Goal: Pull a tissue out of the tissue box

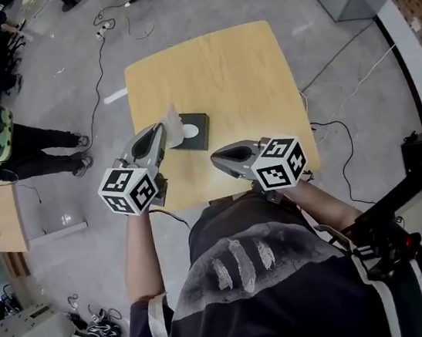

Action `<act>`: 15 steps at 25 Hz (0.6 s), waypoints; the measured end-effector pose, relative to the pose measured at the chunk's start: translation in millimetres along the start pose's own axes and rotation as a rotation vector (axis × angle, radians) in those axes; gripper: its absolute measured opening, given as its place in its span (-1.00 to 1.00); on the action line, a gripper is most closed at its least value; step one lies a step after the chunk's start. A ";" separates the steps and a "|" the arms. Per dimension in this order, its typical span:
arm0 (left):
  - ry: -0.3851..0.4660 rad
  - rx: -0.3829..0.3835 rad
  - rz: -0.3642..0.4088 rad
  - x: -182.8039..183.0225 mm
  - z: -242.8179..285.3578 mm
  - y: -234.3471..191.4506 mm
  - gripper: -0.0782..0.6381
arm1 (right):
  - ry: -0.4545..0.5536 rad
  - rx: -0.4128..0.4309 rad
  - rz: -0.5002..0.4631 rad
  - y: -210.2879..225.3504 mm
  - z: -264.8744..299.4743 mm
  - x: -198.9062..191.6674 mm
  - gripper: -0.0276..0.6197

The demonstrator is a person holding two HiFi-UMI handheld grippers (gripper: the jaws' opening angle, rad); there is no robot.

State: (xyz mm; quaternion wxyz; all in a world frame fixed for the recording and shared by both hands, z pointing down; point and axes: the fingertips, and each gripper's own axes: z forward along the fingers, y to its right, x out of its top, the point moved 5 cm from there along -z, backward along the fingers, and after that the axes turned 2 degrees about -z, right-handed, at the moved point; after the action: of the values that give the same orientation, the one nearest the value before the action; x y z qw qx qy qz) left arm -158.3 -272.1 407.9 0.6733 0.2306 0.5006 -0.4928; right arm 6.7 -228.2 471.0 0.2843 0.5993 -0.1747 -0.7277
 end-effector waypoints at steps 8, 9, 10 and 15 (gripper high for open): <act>0.044 0.104 -0.015 -0.2 -44.3 -3.0 -0.78 | 0.006 0.087 -0.021 -16.4 10.0 14.1 -0.92; 0.055 0.112 -0.019 0.2 -49.2 -1.9 -0.78 | 0.002 0.093 -0.026 -18.1 10.9 15.5 -0.92; 0.063 0.120 -0.022 0.0 -53.6 -0.5 -0.78 | -0.005 0.099 -0.031 -19.8 11.7 16.6 -0.92; 0.112 0.160 -0.029 -3.0 -74.6 12.6 -0.78 | -0.038 0.129 -0.057 -31.5 8.1 15.4 -0.92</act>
State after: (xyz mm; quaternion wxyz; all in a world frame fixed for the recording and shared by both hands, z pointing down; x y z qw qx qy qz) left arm -180.3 -205.6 379.0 0.6165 0.3035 0.4998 -0.5273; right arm -9.4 -214.0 442.1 0.2211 0.6072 -0.2095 -0.7339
